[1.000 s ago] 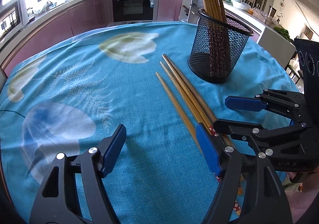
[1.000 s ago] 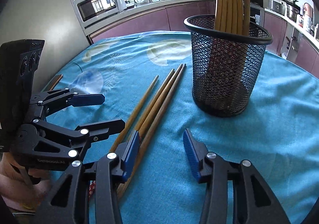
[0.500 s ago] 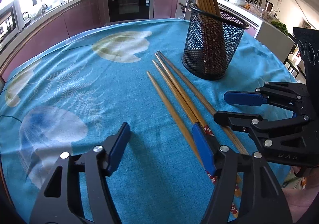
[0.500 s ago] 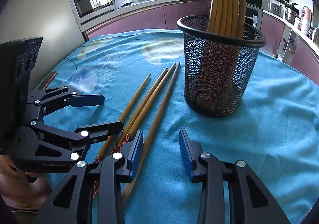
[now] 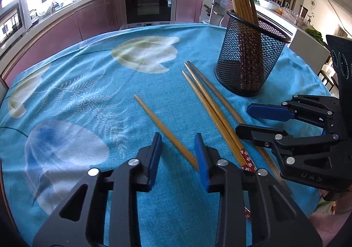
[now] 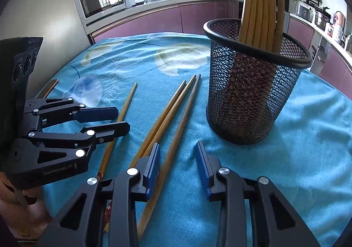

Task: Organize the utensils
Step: 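Position both open grippers above the loose chopsticks, then close the right gripper on a chopstick while the left gripper grasps another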

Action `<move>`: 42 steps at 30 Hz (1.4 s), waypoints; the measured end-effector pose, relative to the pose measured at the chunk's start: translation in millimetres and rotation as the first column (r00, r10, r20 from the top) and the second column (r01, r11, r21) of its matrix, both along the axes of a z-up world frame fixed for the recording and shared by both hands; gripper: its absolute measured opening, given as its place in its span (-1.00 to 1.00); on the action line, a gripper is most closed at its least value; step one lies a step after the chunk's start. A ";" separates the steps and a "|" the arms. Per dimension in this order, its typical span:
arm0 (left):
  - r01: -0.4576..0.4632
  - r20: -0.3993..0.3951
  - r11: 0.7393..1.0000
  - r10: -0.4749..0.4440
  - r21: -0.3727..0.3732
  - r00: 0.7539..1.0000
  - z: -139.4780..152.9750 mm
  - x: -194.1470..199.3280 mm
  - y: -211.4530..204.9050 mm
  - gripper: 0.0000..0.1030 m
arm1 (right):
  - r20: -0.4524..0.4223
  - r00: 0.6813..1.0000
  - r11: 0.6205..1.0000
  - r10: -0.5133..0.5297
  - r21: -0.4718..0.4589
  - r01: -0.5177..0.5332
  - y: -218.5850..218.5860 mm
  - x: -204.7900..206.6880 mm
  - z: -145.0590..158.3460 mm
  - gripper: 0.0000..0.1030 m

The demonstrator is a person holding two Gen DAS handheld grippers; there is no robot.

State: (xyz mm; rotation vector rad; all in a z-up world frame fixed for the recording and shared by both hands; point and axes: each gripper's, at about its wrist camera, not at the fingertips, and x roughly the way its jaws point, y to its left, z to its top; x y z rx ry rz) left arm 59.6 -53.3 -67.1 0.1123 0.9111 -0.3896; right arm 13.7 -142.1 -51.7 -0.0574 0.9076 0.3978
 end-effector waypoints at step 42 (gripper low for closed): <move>0.007 -0.046 0.998 -0.010 -0.066 0.999 -3.4 -3.4 0.9 -0.80 | -0.047 0.999 0.992 0.020 0.127 -0.014 -17.3 -6.3 -3.3 -0.84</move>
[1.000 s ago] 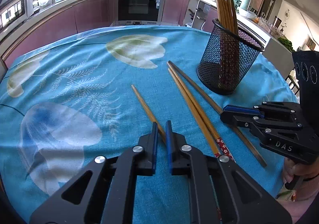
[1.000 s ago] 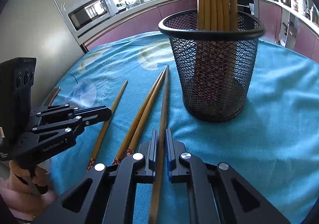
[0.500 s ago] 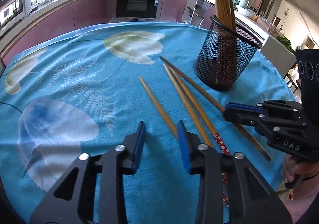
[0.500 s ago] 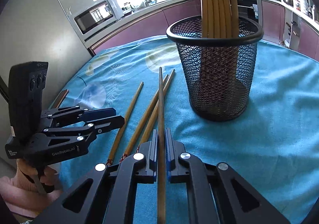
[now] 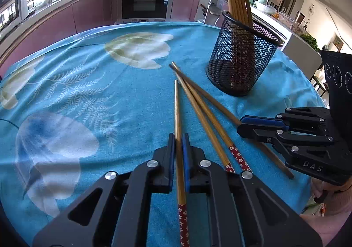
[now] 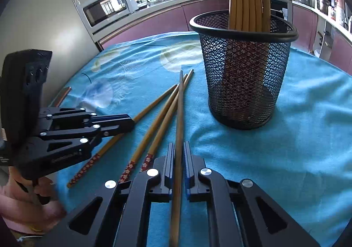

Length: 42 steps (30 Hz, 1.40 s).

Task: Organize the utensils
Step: 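Close the right gripper on a chopstick while the left gripper grasps another, then lift the right gripper's chopstick upright over the mesh cup while the left lifts its own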

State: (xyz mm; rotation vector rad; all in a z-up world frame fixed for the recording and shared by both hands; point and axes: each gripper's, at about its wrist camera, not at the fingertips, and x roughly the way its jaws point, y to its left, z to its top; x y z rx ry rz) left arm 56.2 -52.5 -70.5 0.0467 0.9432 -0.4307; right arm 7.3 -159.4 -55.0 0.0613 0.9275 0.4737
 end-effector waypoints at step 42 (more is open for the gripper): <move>0.053 0.137 0.984 -0.029 -0.171 0.990 73.2 -28.0 1.3 -0.86 | 0.149 0.989 0.982 -0.002 0.185 -0.026 -25.0 -20.8 48.8 -0.88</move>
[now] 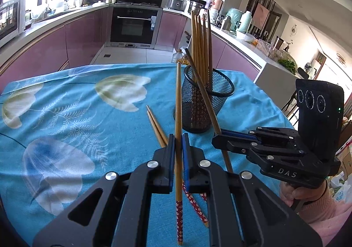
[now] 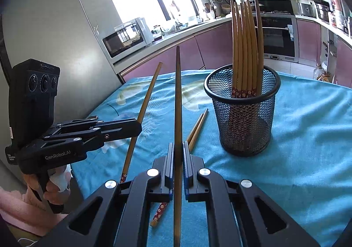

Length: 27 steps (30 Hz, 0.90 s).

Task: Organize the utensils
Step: 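Lift the right gripper's chopstick upright over the mesh cup while the left lifts its own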

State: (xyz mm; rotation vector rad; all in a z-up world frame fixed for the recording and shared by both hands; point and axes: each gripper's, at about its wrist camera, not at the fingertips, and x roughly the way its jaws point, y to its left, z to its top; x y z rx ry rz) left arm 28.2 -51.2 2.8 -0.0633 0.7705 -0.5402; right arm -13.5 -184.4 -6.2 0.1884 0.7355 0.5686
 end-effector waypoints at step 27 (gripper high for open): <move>0.043 0.055 0.998 -0.041 -0.040 0.998 27.9 -5.1 -7.7 -0.86 | 0.056 0.997 0.998 -0.055 0.023 0.054 -21.9 -2.7 18.3 -0.88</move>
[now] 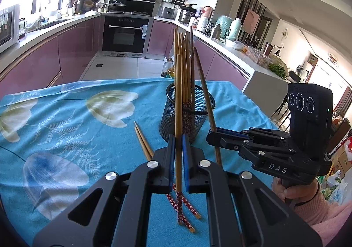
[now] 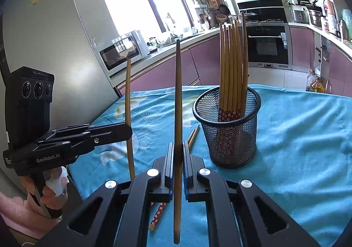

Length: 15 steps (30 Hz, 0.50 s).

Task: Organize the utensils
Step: 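Lift the right gripper's chopstick upright over the mesh cup while the left lifts its own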

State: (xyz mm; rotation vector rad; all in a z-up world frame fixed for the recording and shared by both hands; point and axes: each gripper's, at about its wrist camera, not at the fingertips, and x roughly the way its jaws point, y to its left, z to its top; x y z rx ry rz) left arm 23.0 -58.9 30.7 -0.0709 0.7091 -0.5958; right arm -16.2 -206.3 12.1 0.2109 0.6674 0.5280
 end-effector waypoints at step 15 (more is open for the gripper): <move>0.013 0.035 1.000 -0.012 -0.011 0.999 14.6 2.3 -6.7 -0.86 | 0.032 0.999 1.000 -0.014 -0.001 0.014 -4.9 0.2 10.4 -0.88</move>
